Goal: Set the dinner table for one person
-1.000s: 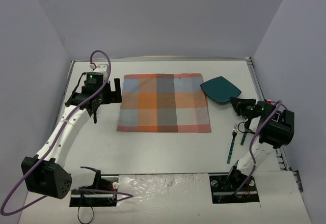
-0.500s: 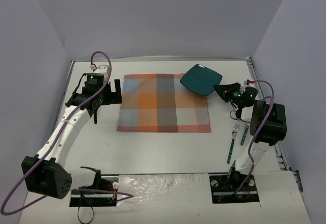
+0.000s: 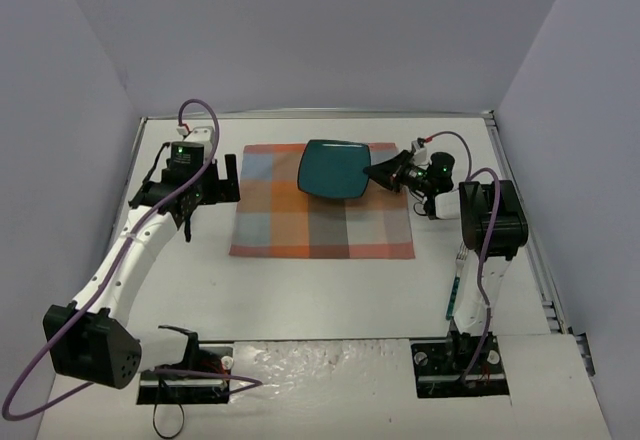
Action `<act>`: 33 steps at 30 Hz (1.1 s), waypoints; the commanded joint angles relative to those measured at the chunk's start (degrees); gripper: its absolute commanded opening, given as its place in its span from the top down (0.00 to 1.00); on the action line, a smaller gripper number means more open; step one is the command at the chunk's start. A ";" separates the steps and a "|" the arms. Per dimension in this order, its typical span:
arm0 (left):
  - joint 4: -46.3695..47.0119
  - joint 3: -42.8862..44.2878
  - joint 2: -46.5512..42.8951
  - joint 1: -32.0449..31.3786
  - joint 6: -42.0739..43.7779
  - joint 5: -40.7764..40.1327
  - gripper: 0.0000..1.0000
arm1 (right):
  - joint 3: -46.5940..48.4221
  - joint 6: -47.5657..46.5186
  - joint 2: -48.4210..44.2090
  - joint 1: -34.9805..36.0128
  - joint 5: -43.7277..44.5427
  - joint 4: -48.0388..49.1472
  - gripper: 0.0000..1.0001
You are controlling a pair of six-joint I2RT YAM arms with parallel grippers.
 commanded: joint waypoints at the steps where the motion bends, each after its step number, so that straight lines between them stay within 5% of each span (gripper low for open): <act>1: 2.51 1.19 -0.82 0.57 0.45 -0.74 0.03 | 5.65 4.77 -0.52 2.11 -6.86 32.83 1.00; 14: 2.51 1.19 -0.71 0.70 0.54 -0.82 0.03 | 6.44 4.16 5.01 5.23 -9.61 36.14 1.00; 33: 2.51 1.11 -0.50 0.76 0.71 -0.91 0.03 | 4.04 -9.03 10.81 5.52 -12.72 26.76 1.00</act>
